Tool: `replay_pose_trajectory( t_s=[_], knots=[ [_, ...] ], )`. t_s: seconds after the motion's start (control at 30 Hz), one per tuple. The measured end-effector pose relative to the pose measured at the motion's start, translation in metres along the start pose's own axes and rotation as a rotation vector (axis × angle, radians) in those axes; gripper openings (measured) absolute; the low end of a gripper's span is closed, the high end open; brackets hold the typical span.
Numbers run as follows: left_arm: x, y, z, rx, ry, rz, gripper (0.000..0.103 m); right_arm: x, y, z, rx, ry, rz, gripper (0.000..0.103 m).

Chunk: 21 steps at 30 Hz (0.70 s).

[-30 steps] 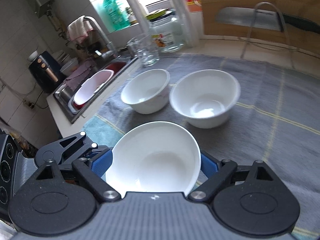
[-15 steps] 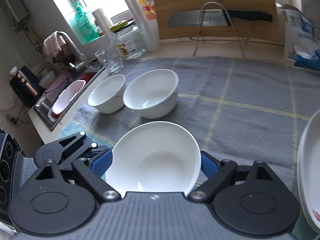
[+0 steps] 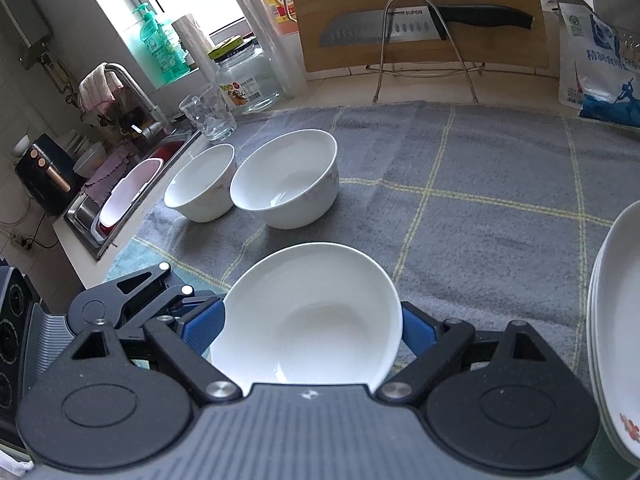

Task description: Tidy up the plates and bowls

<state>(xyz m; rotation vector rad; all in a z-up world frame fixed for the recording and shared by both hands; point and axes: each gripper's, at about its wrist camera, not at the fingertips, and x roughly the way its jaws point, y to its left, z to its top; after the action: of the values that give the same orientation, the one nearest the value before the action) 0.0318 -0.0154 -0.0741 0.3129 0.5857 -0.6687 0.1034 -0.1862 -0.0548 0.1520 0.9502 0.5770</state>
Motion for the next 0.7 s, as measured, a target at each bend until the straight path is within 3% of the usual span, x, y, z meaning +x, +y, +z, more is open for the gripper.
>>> replay_pose_trajectory(
  t_s=[0.6, 0.7],
  knots=[
    [0.0033, 0.0022, -0.0046, -0.016, 0.002, -0.008, 0.085, 0.0108, 0.0035, -0.0007, -0.01, 0.018, 0.002, 0.099],
    [0.0003, 0.0014, -0.0074, -0.016, 0.0, -0.009, 0.086, 0.0082, 0.008, 0.0004, -0.044, 0.013, -0.034, 0.102]
  ],
)
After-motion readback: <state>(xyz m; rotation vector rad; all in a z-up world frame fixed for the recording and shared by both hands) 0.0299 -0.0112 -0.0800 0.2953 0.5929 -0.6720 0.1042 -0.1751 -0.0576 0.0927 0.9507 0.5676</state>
